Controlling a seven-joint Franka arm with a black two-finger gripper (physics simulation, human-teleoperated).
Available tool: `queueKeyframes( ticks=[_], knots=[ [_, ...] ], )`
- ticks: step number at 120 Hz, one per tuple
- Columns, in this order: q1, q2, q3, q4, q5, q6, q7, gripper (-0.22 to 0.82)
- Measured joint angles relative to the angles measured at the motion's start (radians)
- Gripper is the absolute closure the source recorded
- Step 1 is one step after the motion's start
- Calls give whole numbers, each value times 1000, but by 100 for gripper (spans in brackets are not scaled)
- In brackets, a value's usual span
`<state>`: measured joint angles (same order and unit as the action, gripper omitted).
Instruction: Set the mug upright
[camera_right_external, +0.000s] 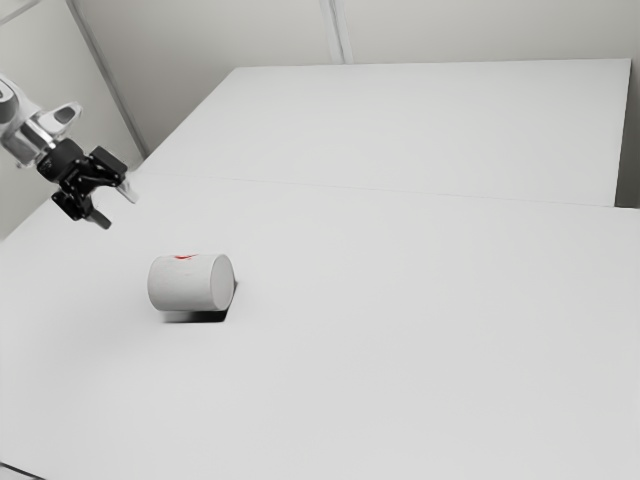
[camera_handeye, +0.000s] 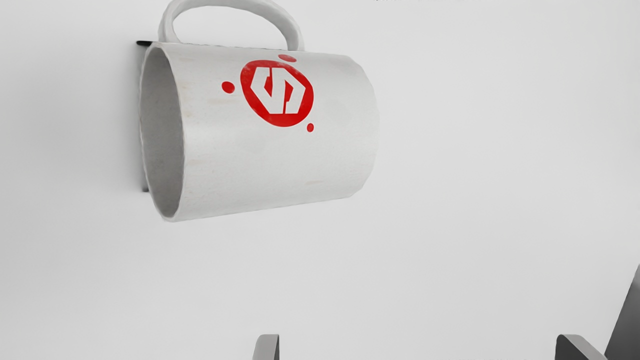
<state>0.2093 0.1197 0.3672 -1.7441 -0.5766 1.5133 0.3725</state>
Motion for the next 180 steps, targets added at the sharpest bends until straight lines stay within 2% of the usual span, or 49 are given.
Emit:
queueKeyframes(
  ticks=[32, 51, 106, 110, 127, 138, 155, 169, 180],
  knots=[
    [130, 181, 15, -39, -252, -11, 211, 0],
    [163, 290, 15, -43, -366, -35, 323, 0],
    [161, 360, -19, -115, -566, -156, 521, 0],
    [163, 365, -21, -122, -570, -162, 531, 5],
    [165, 364, -22, -134, -579, -182, 567, 43],
    [165, 361, -22, -135, -581, -193, 587, 58],
    [165, 357, -26, -135, -594, -208, 614, 70],
    [165, 346, -32, -135, -616, -222, 634, 74],
    [154, 299, -33, -142, -623, -235, 648, 76]
  ],
)
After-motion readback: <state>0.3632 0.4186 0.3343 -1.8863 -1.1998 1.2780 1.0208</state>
